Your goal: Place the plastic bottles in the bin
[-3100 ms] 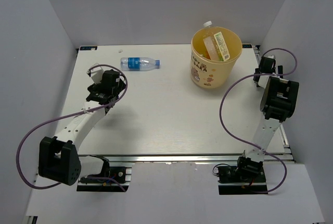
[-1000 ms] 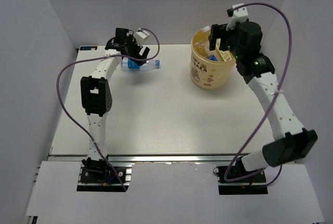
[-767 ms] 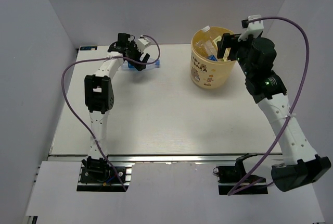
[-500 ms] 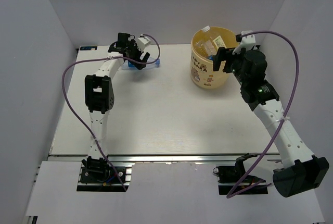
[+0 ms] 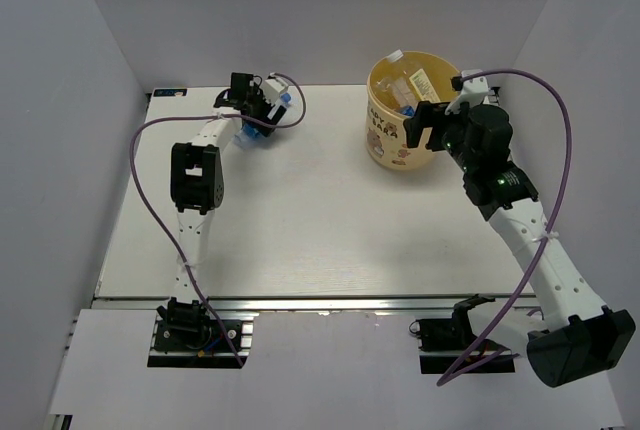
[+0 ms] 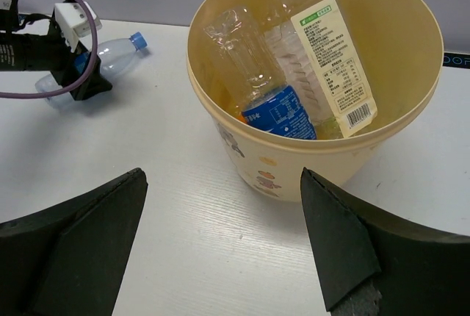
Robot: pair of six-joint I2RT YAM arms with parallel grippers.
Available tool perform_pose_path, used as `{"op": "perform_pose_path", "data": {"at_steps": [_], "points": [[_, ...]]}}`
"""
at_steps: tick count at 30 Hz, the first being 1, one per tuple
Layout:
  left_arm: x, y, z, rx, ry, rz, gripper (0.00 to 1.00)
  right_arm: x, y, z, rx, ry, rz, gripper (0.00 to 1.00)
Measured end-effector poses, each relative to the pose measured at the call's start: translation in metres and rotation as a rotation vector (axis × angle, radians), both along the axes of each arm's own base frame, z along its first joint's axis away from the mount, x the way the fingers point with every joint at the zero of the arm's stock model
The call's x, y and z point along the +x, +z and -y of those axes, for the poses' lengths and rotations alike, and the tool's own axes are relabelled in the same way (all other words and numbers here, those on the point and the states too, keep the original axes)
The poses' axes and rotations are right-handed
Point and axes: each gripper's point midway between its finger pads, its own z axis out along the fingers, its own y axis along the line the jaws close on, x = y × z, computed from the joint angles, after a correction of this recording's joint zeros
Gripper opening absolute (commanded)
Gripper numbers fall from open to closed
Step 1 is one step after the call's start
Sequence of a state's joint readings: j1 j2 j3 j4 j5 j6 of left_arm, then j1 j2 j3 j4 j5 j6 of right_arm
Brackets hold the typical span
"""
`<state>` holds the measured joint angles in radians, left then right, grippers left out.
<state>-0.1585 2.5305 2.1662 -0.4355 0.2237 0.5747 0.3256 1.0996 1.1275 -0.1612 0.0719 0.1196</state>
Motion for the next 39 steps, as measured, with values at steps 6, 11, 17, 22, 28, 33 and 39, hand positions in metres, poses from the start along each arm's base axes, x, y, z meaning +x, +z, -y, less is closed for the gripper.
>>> {"op": "perform_pose_path", "data": {"at_steps": [6,11,17,22,28,33,39], "points": [[0.000,0.001,-0.001,-0.009,0.024,-0.005,0.57,-0.003,-0.003,0.002,0.004,-0.009,0.000,0.89],[-0.012,0.014,0.004,-0.098,0.095,-0.029,0.60,-0.011,-0.024,0.014,0.008,-0.067,-0.031,0.89],[-0.025,0.105,0.042,-0.501,0.195,-0.012,0.62,-0.034,-0.051,0.061,0.038,-0.302,-0.034,0.89],[-0.043,0.254,0.090,-0.892,0.137,0.154,0.62,-0.051,-0.072,0.101,0.063,-0.488,-0.064,0.89],[-0.104,0.383,0.206,-1.084,-0.128,0.291,0.65,-0.075,-0.096,0.121,0.074,-0.566,-0.102,0.89],[-0.161,0.431,0.301,-1.185,-0.404,0.314,0.66,-0.087,-0.102,0.111,0.121,-0.497,-0.093,0.89],[-0.159,0.405,0.349,-1.262,-0.508,0.314,0.69,-0.089,-0.109,0.099,0.139,-0.430,-0.109,0.89]]}}
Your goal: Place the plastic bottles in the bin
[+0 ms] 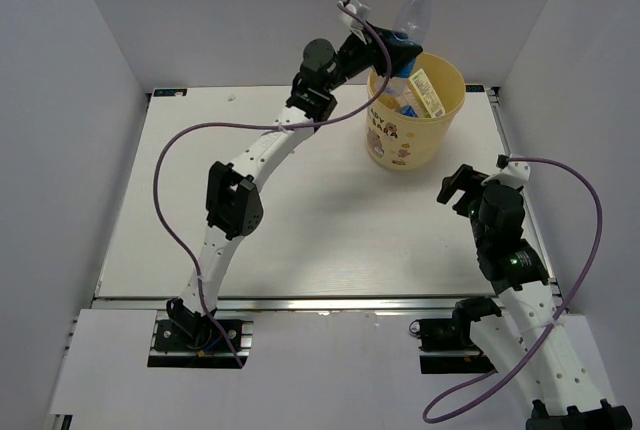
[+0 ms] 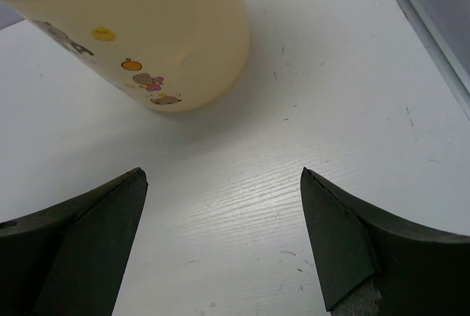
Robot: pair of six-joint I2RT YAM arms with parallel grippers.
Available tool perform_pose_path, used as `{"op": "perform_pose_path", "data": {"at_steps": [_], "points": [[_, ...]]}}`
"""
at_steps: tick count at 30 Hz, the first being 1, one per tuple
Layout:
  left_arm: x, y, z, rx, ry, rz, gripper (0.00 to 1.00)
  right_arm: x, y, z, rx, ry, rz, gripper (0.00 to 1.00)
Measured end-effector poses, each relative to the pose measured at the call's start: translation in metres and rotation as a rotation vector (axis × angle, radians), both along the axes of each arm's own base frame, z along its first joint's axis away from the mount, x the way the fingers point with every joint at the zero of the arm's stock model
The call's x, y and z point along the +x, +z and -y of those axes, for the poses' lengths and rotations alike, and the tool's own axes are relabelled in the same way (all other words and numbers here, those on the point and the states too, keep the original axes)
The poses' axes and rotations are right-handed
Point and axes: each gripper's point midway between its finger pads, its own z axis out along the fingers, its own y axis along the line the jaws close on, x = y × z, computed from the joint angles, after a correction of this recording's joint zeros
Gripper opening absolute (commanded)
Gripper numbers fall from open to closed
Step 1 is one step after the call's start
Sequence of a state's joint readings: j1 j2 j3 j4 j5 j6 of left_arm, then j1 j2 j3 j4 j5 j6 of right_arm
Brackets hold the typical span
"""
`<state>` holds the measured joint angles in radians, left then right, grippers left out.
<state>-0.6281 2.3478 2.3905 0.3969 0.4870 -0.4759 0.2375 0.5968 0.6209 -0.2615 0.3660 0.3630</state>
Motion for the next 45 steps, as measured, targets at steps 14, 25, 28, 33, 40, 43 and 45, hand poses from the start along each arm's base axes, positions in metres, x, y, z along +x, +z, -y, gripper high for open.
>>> {"op": "perform_pose_path", "data": {"at_steps": [14,25,28,33,40,43,45], "points": [[-0.021,-0.068,0.083,0.046,0.034,0.026,0.98,-0.005,-0.014,-0.011,0.020,0.066,-0.020,0.89],[0.004,-0.072,0.067,0.074,0.127,0.039,0.98,-0.003,-0.018,-0.014,0.019,0.080,-0.033,0.89],[0.005,-0.075,0.066,0.085,0.138,0.037,0.98,-0.003,-0.019,-0.014,0.018,0.080,-0.037,0.89],[0.006,-0.082,0.063,0.127,0.155,0.018,0.98,-0.001,-0.026,-0.015,0.011,0.081,-0.064,0.89],[0.002,-0.048,0.026,0.145,0.240,-0.043,0.98,0.005,-0.036,-0.009,-0.014,0.046,-0.115,0.89],[0.003,-0.006,-0.019,0.095,0.284,-0.075,0.98,0.012,-0.032,0.002,-0.035,-0.008,-0.137,0.89],[0.008,0.020,-0.066,0.056,0.345,-0.101,0.98,0.019,-0.027,0.012,-0.047,-0.052,-0.151,0.89]]}}
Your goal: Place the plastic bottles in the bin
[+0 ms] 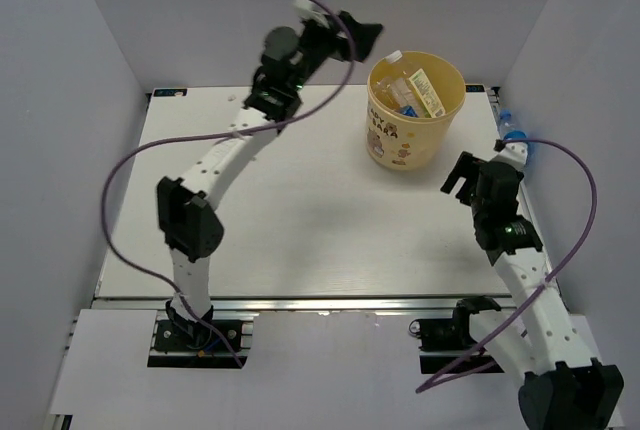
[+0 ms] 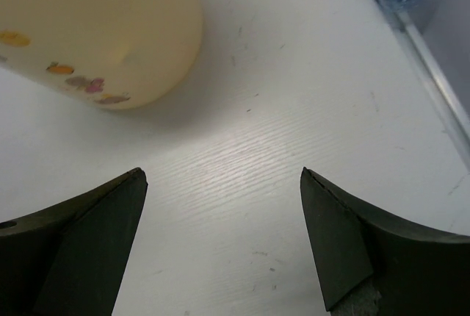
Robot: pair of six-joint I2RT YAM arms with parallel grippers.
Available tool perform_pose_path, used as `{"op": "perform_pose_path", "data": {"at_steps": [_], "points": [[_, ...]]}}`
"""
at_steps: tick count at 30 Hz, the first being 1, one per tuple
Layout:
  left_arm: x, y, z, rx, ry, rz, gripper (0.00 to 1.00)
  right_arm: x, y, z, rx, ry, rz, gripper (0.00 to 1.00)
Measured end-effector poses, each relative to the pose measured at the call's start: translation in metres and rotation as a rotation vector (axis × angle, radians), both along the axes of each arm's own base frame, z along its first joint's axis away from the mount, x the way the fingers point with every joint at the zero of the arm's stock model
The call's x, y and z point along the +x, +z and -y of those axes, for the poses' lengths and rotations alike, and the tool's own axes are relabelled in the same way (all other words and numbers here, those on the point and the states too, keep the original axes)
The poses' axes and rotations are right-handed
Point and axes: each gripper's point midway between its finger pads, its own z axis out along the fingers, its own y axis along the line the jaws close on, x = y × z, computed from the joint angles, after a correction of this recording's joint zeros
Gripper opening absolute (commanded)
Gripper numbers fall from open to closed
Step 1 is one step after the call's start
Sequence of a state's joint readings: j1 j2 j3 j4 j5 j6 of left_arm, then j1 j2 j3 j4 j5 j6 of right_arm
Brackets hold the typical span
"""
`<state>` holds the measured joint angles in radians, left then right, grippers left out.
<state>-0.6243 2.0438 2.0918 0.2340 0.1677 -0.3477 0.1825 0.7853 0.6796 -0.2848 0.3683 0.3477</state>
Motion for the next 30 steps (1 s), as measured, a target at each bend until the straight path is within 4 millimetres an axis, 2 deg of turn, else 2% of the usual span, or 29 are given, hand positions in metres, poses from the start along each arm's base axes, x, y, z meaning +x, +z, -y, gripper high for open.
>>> {"op": "perform_pose_path", "data": {"at_steps": [3,5,7,9,11,14,17,20,23,25,28,30], "points": [[0.008,0.025,-0.085,-0.046,0.139,-0.033,0.98,0.013,0.008,0.024,-0.018,-0.070,-0.019,0.89],[0.010,0.027,-0.143,-0.064,0.252,-0.063,0.98,0.022,0.011,0.045,-0.017,-0.115,-0.032,0.89],[0.007,0.015,-0.193,-0.074,0.372,-0.110,0.98,0.031,0.014,0.070,-0.016,-0.175,-0.051,0.89],[0.000,-0.003,-0.225,-0.069,0.467,-0.167,0.98,0.044,0.019,0.092,-0.017,-0.216,-0.072,0.89],[-0.008,-0.030,-0.245,-0.058,0.543,-0.234,0.98,0.062,0.029,0.115,-0.039,-0.240,-0.079,0.89],[-0.018,-0.079,-0.269,-0.037,0.640,-0.342,0.98,0.087,0.041,0.137,-0.086,-0.242,-0.081,0.89],[-0.024,-0.137,-0.293,-0.009,0.721,-0.462,0.98,0.115,0.047,0.153,-0.143,-0.218,-0.089,0.89],[-0.022,-0.184,-0.320,0.021,0.786,-0.562,0.98,0.148,0.044,0.161,-0.202,-0.143,-0.106,0.89],[-0.014,-0.208,-0.339,0.032,0.834,-0.624,0.98,0.182,0.030,0.172,-0.274,-0.074,-0.148,0.89],[-0.010,-0.218,-0.347,0.034,0.853,-0.647,0.98,0.203,0.013,0.181,-0.321,-0.050,-0.190,0.89],[-0.010,-0.228,-0.351,0.038,0.862,-0.665,0.98,0.224,-0.024,0.195,-0.371,-0.031,-0.271,0.89],[-0.012,-0.234,-0.352,0.041,0.864,-0.676,0.98,0.228,-0.053,0.202,-0.391,-0.025,-0.334,0.89]]}}
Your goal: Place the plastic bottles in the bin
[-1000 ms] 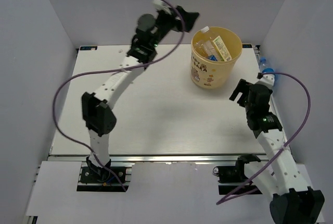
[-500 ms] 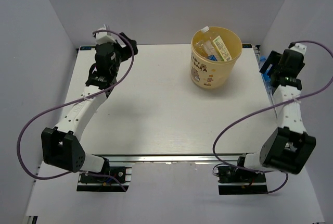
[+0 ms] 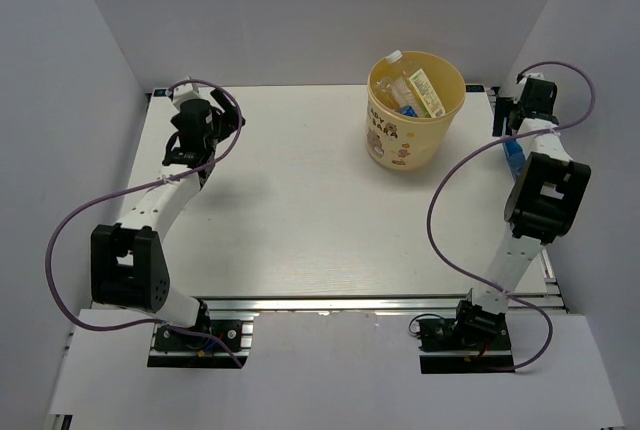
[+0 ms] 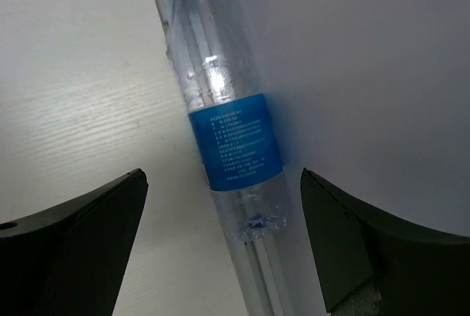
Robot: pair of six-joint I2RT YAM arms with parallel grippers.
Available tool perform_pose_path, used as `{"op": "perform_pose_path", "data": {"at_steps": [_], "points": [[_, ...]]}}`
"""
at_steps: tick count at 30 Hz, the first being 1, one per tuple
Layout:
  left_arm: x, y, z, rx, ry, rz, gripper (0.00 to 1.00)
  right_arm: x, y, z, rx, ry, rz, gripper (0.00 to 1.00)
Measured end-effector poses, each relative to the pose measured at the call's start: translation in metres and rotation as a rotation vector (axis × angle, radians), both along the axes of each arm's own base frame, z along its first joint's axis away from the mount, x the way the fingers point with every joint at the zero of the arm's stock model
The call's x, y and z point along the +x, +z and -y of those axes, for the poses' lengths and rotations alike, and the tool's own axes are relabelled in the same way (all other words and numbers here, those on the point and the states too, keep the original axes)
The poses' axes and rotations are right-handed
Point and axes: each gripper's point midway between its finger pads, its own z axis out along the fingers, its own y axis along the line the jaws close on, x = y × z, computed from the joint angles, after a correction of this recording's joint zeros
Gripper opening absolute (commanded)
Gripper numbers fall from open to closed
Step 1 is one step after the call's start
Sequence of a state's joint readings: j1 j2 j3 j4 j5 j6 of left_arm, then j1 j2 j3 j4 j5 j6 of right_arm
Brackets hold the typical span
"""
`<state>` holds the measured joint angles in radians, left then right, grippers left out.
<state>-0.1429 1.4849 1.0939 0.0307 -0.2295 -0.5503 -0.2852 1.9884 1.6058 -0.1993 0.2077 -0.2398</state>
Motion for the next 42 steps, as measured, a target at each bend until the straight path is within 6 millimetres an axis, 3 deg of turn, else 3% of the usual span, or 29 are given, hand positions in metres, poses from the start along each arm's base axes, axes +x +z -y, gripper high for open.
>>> {"op": "perform_pose_path", "data": {"at_steps": [3,7,9,11,14,15,21,24,26,28,33,37,39,42], "points": [[-0.003,-0.011,-0.002,0.001,0.003,-0.018,0.98,0.005,-0.046,0.007,-0.013,0.006,-0.096,0.89],[-0.001,-0.023,-0.002,0.002,0.006,-0.040,0.98,0.021,-0.087,0.022,-0.050,-0.011,-0.167,0.89],[0.000,-0.029,-0.002,0.004,0.006,-0.055,0.98,0.023,-0.102,0.030,-0.083,-0.031,-0.196,0.80],[0.000,-0.034,-0.003,0.011,0.007,-0.065,0.98,0.026,-0.098,0.037,-0.120,-0.049,-0.191,0.74],[-0.002,-0.040,-0.006,0.016,0.019,-0.075,0.98,0.026,-0.104,0.039,-0.164,-0.062,-0.210,0.41],[-0.003,-0.042,-0.007,0.017,0.024,-0.079,0.98,0.027,-0.103,0.039,-0.178,-0.065,-0.212,0.19],[-0.003,-0.043,-0.012,0.019,0.037,-0.083,0.98,0.027,-0.099,0.040,-0.186,-0.066,-0.207,0.00],[-0.003,-0.043,-0.013,0.018,0.038,-0.082,0.98,0.023,-0.090,0.038,-0.150,-0.056,-0.199,0.00],[-0.007,-0.042,-0.013,0.018,0.038,-0.078,0.98,0.018,-0.072,0.034,-0.117,-0.046,-0.178,0.00],[-0.013,-0.040,-0.014,0.017,0.037,-0.074,0.98,0.016,-0.040,0.028,-0.092,-0.038,-0.125,0.00],[-0.029,-0.029,-0.017,0.014,0.041,-0.040,0.98,0.014,0.087,-0.009,0.029,0.047,0.151,0.00],[-0.037,-0.014,-0.019,0.012,0.048,-0.004,0.98,0.005,0.175,-0.061,0.200,0.182,0.368,0.00],[-0.039,-0.007,-0.019,0.011,0.049,0.013,0.98,0.000,0.206,-0.096,0.305,0.268,0.437,0.00],[-0.045,0.000,-0.020,0.009,0.049,0.032,0.98,0.005,0.234,-0.150,0.415,0.393,0.482,0.00]]}}
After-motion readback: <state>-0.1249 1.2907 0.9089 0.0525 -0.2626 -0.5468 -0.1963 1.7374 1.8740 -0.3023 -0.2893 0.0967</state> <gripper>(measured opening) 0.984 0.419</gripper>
